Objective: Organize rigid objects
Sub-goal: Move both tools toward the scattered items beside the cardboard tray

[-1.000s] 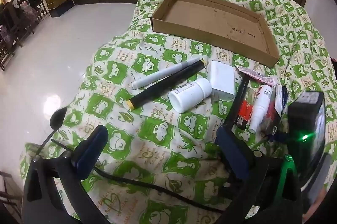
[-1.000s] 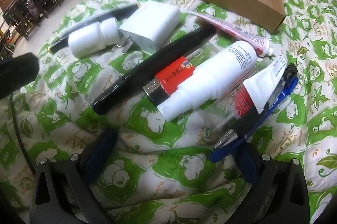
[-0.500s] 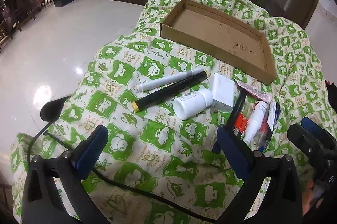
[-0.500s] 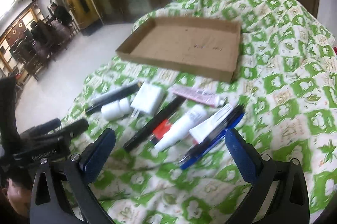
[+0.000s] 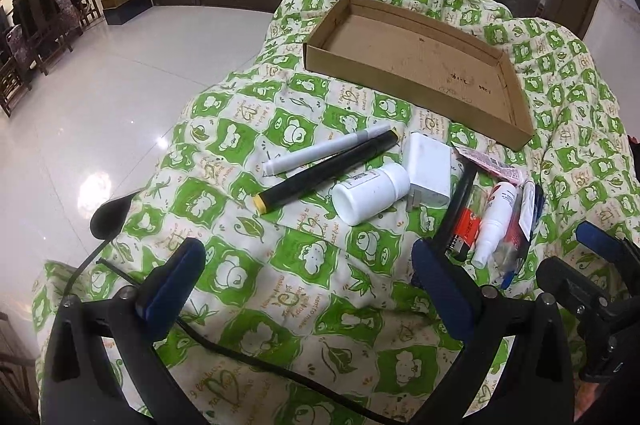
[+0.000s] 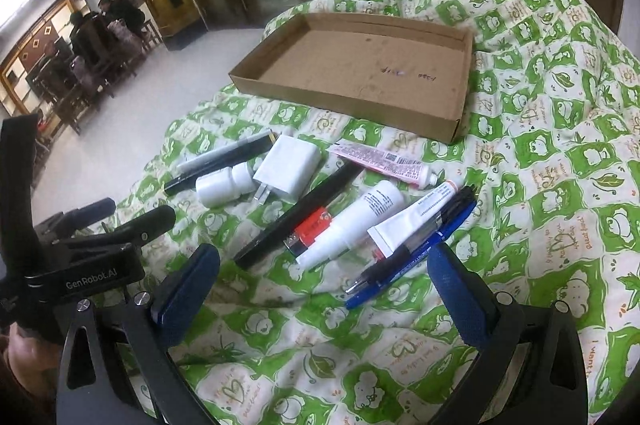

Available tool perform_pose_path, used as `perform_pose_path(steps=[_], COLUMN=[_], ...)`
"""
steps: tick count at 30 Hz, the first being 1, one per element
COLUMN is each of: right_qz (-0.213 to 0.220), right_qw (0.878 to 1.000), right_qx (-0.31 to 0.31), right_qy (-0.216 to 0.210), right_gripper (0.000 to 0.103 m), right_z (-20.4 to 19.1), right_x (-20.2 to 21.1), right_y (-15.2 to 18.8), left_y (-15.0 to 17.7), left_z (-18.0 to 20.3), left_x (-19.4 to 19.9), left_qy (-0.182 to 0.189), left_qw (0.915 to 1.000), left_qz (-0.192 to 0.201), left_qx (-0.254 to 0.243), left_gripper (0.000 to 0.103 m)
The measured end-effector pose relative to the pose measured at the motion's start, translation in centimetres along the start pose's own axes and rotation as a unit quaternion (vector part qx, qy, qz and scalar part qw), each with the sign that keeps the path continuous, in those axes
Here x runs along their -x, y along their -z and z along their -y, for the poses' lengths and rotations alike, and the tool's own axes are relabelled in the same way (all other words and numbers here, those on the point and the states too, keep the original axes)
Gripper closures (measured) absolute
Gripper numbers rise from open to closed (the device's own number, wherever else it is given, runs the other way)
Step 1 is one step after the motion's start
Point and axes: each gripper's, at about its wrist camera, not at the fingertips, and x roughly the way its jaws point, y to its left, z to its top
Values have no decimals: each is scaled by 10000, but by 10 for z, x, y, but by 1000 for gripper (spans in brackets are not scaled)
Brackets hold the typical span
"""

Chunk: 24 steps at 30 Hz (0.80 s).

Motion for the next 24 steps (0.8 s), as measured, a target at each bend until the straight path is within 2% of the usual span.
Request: perform_pose_path(steps=[8, 12, 17, 20, 24], right_qz=[29, -102, -159, -74, 68], right_qw=[9997, 9994, 9990, 9991, 9989], right_qx=[206, 316, 396, 296, 434], right_qy=[84, 18, -141, -277, -183], right_gripper=[1, 1, 1, 1, 1], right_z=[-2, 0, 4, 6, 6], right_x=[10, 8, 4, 8, 11], right_y=[-11, -16, -19, -25, -30], left_y=[1, -1, -6, -12, -23], left_z=[1, 4, 16, 22, 24], left_x=[0, -1, -7, -6, -7], left_qy=[21, 67, 5, 94, 117], left_qw=[10000, 9999, 9985, 9970, 9955], left_qz=[-9, -91, -333, -383, -407], left_qx=[-32, -85, -427, -661, -848], left_gripper=[0, 0, 0, 0, 0])
